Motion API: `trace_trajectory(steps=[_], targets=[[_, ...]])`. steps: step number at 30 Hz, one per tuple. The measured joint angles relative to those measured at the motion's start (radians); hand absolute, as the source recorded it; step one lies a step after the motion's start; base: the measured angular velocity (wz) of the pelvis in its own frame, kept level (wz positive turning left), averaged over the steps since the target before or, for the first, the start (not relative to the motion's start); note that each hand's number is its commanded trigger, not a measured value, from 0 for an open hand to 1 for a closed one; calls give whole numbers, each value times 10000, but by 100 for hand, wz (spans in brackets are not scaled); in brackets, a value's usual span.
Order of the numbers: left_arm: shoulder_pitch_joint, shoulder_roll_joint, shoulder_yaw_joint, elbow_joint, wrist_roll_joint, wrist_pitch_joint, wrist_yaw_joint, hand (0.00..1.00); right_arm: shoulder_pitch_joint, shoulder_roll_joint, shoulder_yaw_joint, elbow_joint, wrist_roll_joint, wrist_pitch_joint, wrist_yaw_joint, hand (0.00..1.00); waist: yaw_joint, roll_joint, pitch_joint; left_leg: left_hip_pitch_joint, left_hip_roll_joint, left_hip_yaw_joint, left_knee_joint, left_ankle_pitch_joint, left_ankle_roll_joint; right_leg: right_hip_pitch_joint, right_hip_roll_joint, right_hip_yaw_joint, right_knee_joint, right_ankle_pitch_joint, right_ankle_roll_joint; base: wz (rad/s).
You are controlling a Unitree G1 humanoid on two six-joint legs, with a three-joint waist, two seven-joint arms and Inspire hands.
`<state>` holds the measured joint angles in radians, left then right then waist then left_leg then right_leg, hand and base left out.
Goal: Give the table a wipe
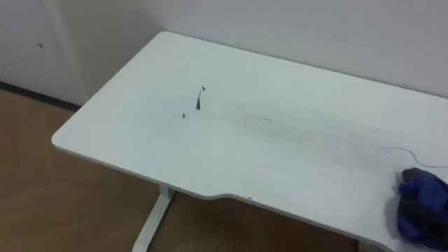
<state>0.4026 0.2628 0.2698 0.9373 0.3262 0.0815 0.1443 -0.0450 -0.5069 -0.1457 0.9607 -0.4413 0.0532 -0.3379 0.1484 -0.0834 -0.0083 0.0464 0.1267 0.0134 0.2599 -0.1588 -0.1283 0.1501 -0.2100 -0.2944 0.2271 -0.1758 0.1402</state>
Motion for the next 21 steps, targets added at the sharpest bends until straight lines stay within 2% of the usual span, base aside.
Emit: trace_trajectory(steps=[2, 3, 4, 5, 6, 7, 8, 9, 11, 12, 13, 14, 16, 18, 19, 21], targets=[[-86, -234, -27, 25, 57, 78, 1, 0, -584, 368, 543, -705, -884, 592, 374, 100, 388, 121, 20, -27, 0, 15, -20, 16, 3, -224, 37, 191, 83, 13, 12, -28], [-124, -271, -27, 25, 118, 99, -7, 0, -806, 514, 777, -946, -1266, 707, 542, 100, 498, 155, 33, -55, -1, 10, -42, -1, -20, -313, 36, 189, 114, 17, 14, -30], [-232, -284, -137, 30, 132, 145, -23, 0, -1325, 758, 1478, -1288, -2005, 815, 804, 100, 727, 199, 54, -167, -9, -30, -78, -12, -39, -488, 44, 201, 183, 25, 18, -27], [-354, -281, -266, 23, 158, 145, -92, 0, -1873, 944, 2258, -1609, -2533, 886, 1059, 100, 1135, 268, 106, -171, -22, -61, -156, -10, -39, -643, 49, 195, 250, 86, -11, -25], [-392, -273, -328, 19, 187, 147, -149, 0, -2196, 1078, 2627, -1733, -2766, 883, 1191, 100, 1332, 310, 135, -160, -38, -113, -216, -3, -39, -688, 62, 190, 248, 119, -28, -16], [-451, -261, -426, 20, 190, 149, -278, 0, -2714, 1366, 3133, -2010, -3061, 795, 1399, 100, 1537, 357, 182, -179, -122, -368, -282, 10, -22, -717, 77, 185, 203, 163, -49, 11], [-440, -273, -553, 26, 186, 173, -321, 0, -3151, 1627, 3407, -2284, -3227, 650, 1596, 100, 1748, 394, 195, -250, -168, -487, -249, 59, 52, -717, 63, 162, 193, 168, -32, 16], [-451, -296, -580, 24, 196, 204, -371, 0, -3357, 1762, 3515, -2425, -3370, 581, 1689, 100, 1913, 357, 156, -285, -180, -491, -239, 64, 62, -766, 47, 165, 199, 163, -25, 17], [-225, -328, -566, 26, 315, 386, -532, 0, -3944, 2131, 3599, -2602, -3762, 242, 1854, 100, 2220, 369, 186, -390, -276, -606, -256, 50, 98, -764, -57, -51, 269, 134, 21, 17], [-168, -335, -572, 27, 315, 459, -578, 0, -3980, 2151, 3607, -2595, -3706, 240, 1860, 100, 2245, 372, 186, -376, -322, -665, -262, 45, 110, -704, -117, -252, 301, 117, 47, 38], [-78, -339, -594, 18, 301, 575, -694, 0, -3987, 2145, 3604, -2469, -3395, 263, 1860, 100, 2260, 405, 195, -340, -377, -686, -228, 23, 153, -550, -239, -733, 385, 106, 66, 41], [-34, -337, -577, -57, 293, 683, -737, 0, -3954, 2143, 3604, -2237, -3252, 269, 1859, 100, 2212, 441, 217, -332, -391, -690, -164, 0, 191, -487, -331, -1036, 557, 105, 66, 41], [-123, -331, -580, -102, 111, 697, -728, 0, -3722, 2083, 3598, -1794, -3051, 181, 1820, 100, 2080, 473, 239, -302, -399, -663, -93, -14, 217, -466, -470, -1303, 895, 102, 66, 25], [-360, -339, -587, -92, -26, 596, -722, 0, -3390, 1997, 3351, -1331, -2567, -101, 1560, 100, 2025, 480, 248, -284, -402, -329, 13, -77, 319, -548, -664, -1544, 1245, 75, 39, -4], [-477, -333, -583, -36, -97, 436, -713, 0, -3288, 1979, 3082, -1117, -2268, -348, 1314, 100, 1957, 551, 262, -261, -368, -141, 65, -190, 384, -619, -720, -1612, 1349, 65, 35, -32], [-684, -283, -420, 65, -96, 196, -687, 0, -3115, 1897, 2754, -848, -1696, -565, 1076, 100, 1866, 522, 245, -297, -336, 143, 214, -384, 435, -625, -834, -1924, 1361, 65, 35, -33]])
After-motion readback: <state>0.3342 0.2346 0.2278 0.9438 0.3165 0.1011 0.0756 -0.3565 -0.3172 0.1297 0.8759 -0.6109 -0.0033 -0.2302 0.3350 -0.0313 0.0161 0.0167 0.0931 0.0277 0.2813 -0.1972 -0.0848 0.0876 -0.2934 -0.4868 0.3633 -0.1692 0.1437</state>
